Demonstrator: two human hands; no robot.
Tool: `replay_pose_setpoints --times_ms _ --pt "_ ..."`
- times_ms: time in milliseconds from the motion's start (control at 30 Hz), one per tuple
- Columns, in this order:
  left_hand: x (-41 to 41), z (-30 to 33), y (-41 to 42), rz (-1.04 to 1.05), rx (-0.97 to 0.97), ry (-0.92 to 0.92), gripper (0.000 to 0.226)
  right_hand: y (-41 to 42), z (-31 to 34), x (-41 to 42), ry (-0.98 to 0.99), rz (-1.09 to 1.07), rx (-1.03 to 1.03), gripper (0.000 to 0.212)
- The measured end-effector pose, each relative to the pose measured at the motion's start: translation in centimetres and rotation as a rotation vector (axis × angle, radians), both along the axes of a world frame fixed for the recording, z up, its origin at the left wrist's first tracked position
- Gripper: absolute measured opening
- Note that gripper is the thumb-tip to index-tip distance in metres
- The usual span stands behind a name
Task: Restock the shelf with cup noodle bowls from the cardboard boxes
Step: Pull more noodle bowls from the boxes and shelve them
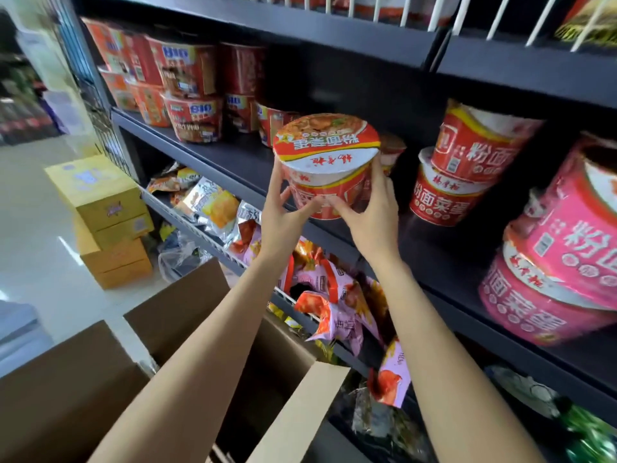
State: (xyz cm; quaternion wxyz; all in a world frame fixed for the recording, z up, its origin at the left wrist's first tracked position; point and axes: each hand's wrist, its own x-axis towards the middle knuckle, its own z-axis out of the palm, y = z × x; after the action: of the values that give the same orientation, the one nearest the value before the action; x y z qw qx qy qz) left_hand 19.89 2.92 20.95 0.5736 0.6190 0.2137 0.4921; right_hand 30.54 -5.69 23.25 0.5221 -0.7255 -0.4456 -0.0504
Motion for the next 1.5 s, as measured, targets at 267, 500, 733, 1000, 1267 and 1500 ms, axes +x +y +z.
replay_pose_setpoints --times_ms 267,500,733,1000,1267,1500 --pt "5.7 3.9 2.6 -0.031 0.103 -0.09 0.075 3.0 3.1 3.2 -0.002 -0.119 0.293 0.066" --pt "10.5 4.7 6.0 -0.12 0.24 0.286 0.075 4.9 2.2 5.7 -0.297 -0.363 -0.08 0.07" --pt "11.2 5.1 7.1 -0.233 0.207 0.454 0.08 5.1 2.0 7.4 -0.495 -0.4 -0.457 0.069" --pt "-1.1 -1.0 2.9 0.103 0.584 0.56 0.043 1.0 -1.3 0.0 -0.268 -0.057 -0.112 0.039" --pt "-26.6 -13.3 -3.4 0.337 0.552 0.948 0.027 -2.9 -13.1 -16.7 -0.238 0.512 -0.596 0.023" --pt "-42.5 -26.3 -5.9 0.519 -0.254 1.469 0.064 0.2 -25.9 -29.4 -0.277 0.959 -0.996 0.035"
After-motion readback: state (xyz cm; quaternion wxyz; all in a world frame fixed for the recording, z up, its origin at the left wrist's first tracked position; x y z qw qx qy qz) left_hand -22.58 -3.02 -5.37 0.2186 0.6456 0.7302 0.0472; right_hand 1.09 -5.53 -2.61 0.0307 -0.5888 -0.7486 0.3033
